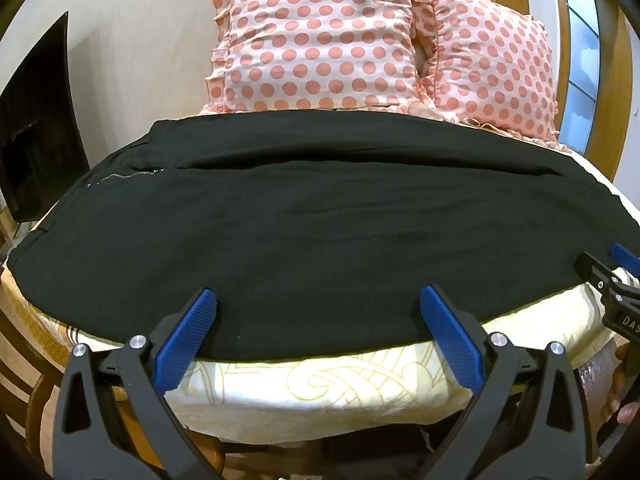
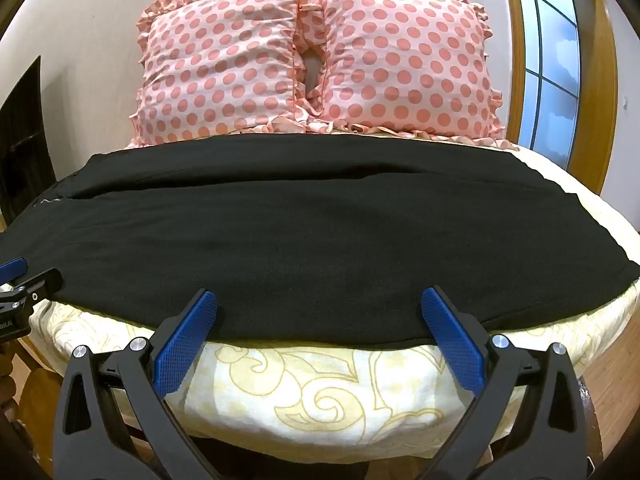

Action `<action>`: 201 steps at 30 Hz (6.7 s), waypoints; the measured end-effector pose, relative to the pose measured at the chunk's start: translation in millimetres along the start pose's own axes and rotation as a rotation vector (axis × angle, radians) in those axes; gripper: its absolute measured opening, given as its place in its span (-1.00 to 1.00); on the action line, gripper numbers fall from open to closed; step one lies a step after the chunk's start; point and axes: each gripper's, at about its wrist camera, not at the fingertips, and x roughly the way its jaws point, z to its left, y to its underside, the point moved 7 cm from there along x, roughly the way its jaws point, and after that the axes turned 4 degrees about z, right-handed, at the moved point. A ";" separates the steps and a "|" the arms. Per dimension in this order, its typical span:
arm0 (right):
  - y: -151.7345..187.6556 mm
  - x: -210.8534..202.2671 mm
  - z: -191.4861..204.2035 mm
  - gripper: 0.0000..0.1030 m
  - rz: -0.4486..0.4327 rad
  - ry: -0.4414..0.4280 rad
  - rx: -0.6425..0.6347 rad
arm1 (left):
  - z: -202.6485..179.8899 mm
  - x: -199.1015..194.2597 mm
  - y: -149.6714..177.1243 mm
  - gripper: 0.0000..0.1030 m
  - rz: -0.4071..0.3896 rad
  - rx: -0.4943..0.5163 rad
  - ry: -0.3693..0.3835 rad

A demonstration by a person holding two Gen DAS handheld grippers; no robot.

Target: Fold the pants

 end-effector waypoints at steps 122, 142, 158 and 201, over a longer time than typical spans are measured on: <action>-166.4 110.0 -235.9 0.75 0.201 0.183 0.512 | 23.0 16.6 -73.0 0.97 -0.028 -0.075 0.038; -174.9 229.6 -320.1 -0.34 0.351 0.507 0.668 | 38.1 43.0 -81.9 0.97 0.025 -0.064 0.017; -137.6 52.5 -312.1 -0.94 -0.079 0.049 0.838 | 34.4 35.7 -86.9 0.97 0.010 -0.085 0.048; -98.2 105.2 -332.4 -0.93 0.031 0.076 1.042 | 45.2 51.6 -84.3 0.97 0.060 -0.153 0.102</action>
